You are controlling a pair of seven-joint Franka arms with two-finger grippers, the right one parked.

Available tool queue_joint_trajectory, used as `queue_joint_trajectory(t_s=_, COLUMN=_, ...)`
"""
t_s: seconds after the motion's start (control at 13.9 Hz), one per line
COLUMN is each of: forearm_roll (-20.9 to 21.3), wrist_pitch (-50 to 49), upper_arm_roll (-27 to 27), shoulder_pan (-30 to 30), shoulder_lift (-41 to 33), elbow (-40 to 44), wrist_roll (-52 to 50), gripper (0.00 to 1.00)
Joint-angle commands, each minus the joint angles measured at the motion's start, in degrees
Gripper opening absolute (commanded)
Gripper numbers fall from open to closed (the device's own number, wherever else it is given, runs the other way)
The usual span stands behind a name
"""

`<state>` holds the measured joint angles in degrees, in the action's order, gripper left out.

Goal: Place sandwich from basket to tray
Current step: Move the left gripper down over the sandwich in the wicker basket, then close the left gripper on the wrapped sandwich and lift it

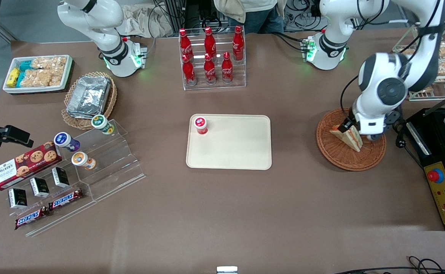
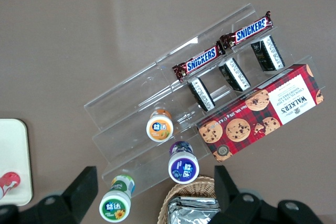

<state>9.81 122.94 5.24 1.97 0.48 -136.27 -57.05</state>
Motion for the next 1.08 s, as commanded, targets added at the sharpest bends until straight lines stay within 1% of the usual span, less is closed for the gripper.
queue_joint_trajectory(t_s=0.0, forearm_roll=3.0, wrist_pitch=5.0, upper_arm_roll=-0.7, shoulder_pan=-0.2, shoulder_lift=3.1, elbow=-2.3, wrist_roll=-1.6, gripper=1.0)
queue_joint_trajectory(t_s=0.07, forearm_roll=4.3, wrist_pitch=6.3, upper_arm_roll=-1.8, shoulder_pan=-0.1, shoulder_lift=4.6, elbow=-2.3, wrist_roll=-1.8, gripper=1.0)
queue_joint_trajectory(t_s=0.29, forearm_roll=5.9, wrist_pitch=8.2, upper_arm_roll=-2.3, shoulder_pan=-0.2, shoulder_lift=6.5, elbow=-2.5, wrist_roll=-1.8, gripper=1.0)
queue_joint_trajectory(t_s=0.51, forearm_roll=6.1, wrist_pitch=10.9, upper_arm_roll=-4.0, shoulder_pan=-0.1, shoulder_lift=8.1, elbow=-2.4, wrist_roll=-1.8, gripper=1.0)
queue_joint_trajectory(t_s=0.58, forearm_roll=6.1, wrist_pitch=12.0, upper_arm_roll=-4.3, shoulder_pan=-0.1, shoulder_lift=9.0, elbow=-2.3, wrist_roll=-1.8, gripper=0.98)
queue_joint_trajectory(t_s=0.65, forearm_roll=6.1, wrist_pitch=13.3, upper_arm_roll=-5.1, shoulder_pan=-0.2, shoulder_lift=9.4, elbow=-2.3, wrist_roll=-1.8, gripper=0.84)
queue_joint_trajectory(t_s=0.72, forearm_roll=6.1, wrist_pitch=13.6, upper_arm_roll=-5.8, shoulder_pan=-0.1, shoulder_lift=9.5, elbow=-2.3, wrist_roll=-1.8, gripper=0.59)
queue_joint_trajectory(t_s=0.79, forearm_roll=6.0, wrist_pitch=13.6, upper_arm_roll=-5.9, shoulder_pan=-0.1, shoulder_lift=9.4, elbow=-2.3, wrist_roll=-1.9, gripper=0.25)
queue_joint_trajectory(t_s=0.87, forearm_roll=6.0, wrist_pitch=13.6, upper_arm_roll=-5.9, shoulder_pan=-0.1, shoulder_lift=9.3, elbow=-2.3, wrist_roll=-1.9, gripper=0.0)
queue_joint_trajectory(t_s=1.01, forearm_roll=6.0, wrist_pitch=12.9, upper_arm_roll=-5.7, shoulder_pan=0.0, shoulder_lift=8.7, elbow=-1.9, wrist_roll=-2.1, gripper=0.0)
